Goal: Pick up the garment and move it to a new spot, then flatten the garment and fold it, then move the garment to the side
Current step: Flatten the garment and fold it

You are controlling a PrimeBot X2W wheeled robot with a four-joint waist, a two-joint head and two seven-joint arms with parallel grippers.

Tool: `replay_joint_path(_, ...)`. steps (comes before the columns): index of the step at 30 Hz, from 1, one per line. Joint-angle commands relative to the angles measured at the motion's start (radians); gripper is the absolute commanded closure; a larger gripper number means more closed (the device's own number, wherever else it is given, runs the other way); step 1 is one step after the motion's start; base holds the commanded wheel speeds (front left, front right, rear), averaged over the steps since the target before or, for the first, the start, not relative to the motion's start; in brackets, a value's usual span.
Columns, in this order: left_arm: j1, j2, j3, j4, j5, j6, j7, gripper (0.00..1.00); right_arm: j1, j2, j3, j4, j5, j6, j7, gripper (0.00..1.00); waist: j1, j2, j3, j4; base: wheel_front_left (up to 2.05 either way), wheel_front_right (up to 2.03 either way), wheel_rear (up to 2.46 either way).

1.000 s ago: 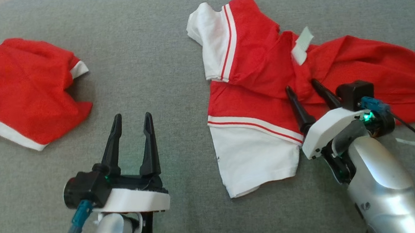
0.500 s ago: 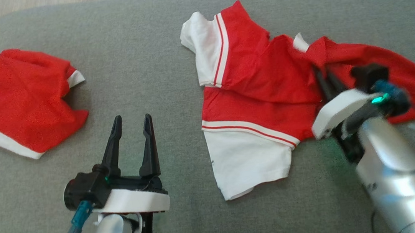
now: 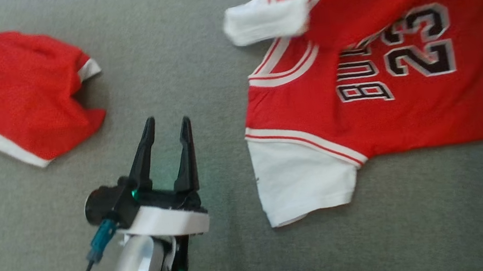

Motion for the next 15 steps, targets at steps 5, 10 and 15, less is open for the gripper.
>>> replay_joint_path(5, -0.071, 0.007, -0.013, -0.041, -0.024, 0.006, -0.005, 0.00, -0.168, -0.112, -0.077, 0.058, -0.098, -0.001, 0.024, 1.00, -0.0001, 0.0000, 0.102, 0.110, 0.00, 0.00, 0.00)
replay_joint_path(10, -0.093, 0.007, -0.032, -0.051, -0.039, 0.009, -0.005, 0.00, -0.258, -0.168, -0.148, 0.129, -0.214, -0.001, 0.019, 1.00, -0.0001, 0.0000, 0.134, 0.149, 0.00, 0.00, 0.00)
replay_joint_path(15, -0.101, 0.007, -0.036, -0.054, -0.043, 0.013, -0.005, 0.00, -0.316, -0.178, -0.263, 0.166, -0.379, -0.001, -0.010, 0.00, -0.0001, 0.0000, 0.145, 0.162, 0.00, 0.00, 0.00)
